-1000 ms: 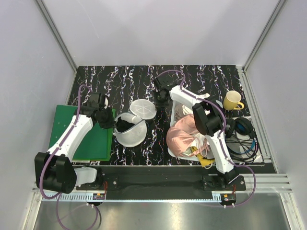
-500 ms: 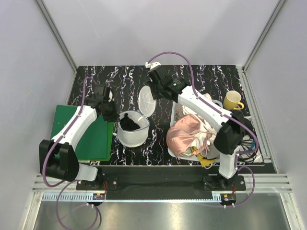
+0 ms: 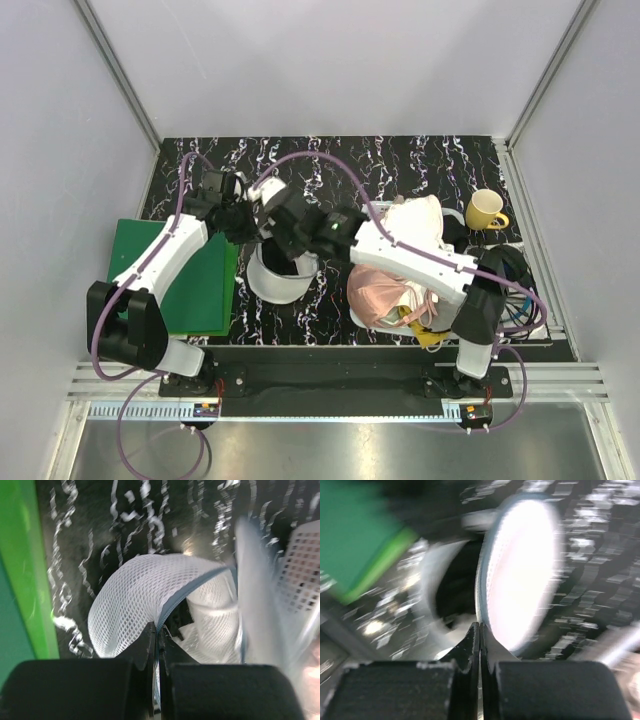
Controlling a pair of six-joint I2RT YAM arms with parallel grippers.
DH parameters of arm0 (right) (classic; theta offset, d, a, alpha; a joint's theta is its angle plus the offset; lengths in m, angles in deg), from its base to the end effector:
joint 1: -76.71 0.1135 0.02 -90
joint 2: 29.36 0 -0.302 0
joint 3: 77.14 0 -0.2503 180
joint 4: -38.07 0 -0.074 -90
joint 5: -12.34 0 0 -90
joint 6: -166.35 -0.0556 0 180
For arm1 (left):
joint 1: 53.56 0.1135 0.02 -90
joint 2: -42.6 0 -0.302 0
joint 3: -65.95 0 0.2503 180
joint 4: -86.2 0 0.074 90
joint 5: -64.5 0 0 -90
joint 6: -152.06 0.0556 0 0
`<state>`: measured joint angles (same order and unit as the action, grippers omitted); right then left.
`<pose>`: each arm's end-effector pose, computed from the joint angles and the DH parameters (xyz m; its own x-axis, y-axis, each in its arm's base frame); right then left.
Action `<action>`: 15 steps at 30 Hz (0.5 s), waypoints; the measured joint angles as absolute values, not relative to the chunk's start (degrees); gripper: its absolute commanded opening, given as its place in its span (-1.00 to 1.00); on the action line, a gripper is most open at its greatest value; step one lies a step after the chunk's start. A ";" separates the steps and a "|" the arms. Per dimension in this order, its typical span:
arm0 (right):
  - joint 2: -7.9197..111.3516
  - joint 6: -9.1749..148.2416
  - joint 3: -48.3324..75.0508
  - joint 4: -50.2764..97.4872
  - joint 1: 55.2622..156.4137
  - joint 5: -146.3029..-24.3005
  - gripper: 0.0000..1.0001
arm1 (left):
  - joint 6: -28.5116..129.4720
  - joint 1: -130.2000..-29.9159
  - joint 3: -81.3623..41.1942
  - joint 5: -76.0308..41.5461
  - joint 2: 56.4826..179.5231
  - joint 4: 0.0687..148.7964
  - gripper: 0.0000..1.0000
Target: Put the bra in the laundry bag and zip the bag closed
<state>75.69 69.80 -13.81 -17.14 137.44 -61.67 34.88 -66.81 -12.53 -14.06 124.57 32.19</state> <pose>0.2265 0.3728 0.3677 -0.4194 -0.5241 -0.7412 -0.6977 0.7085 -0.1061 0.2863 -0.0787 0.2889 -0.8803 -0.2527 -0.4016 -0.0829 0.9153 -0.3942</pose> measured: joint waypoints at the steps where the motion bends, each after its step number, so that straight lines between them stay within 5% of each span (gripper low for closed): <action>1: 75.56 69.30 -13.72 -17.21 139.04 -62.98 -0.34 | 35.12 -66.81 -12.27 -13.56 124.55 33.30 -1.00; 2: 75.25 68.45 -13.48 -17.23 140.33 -64.84 0.26 | 35.54 -66.81 -11.84 -13.01 124.53 34.75 -1.00; 3: 74.64 67.68 -13.02 -17.47 141.29 -66.50 0.39 | 36.06 -66.81 -11.18 -12.40 124.44 36.19 -1.00; 6: 70.25 66.37 -9.42 -18.50 141.48 -68.60 0.51 | 37.94 -66.81 -8.25 -10.37 123.24 40.30 -1.00; 10: 61.70 63.62 -5.22 -19.74 132.81 -74.07 0.99 | 40.30 -66.81 -2.85 -6.91 118.67 45.37 -1.00; 15: 59.63 63.07 -3.80 -17.54 117.31 -85.89 0.99 | 42.77 -66.81 1.23 -2.81 113.51 50.88 -1.00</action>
<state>59.63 63.07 -3.80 -17.54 117.31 -85.89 42.77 -66.81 1.23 -2.81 113.51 50.88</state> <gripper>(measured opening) 0.993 0.013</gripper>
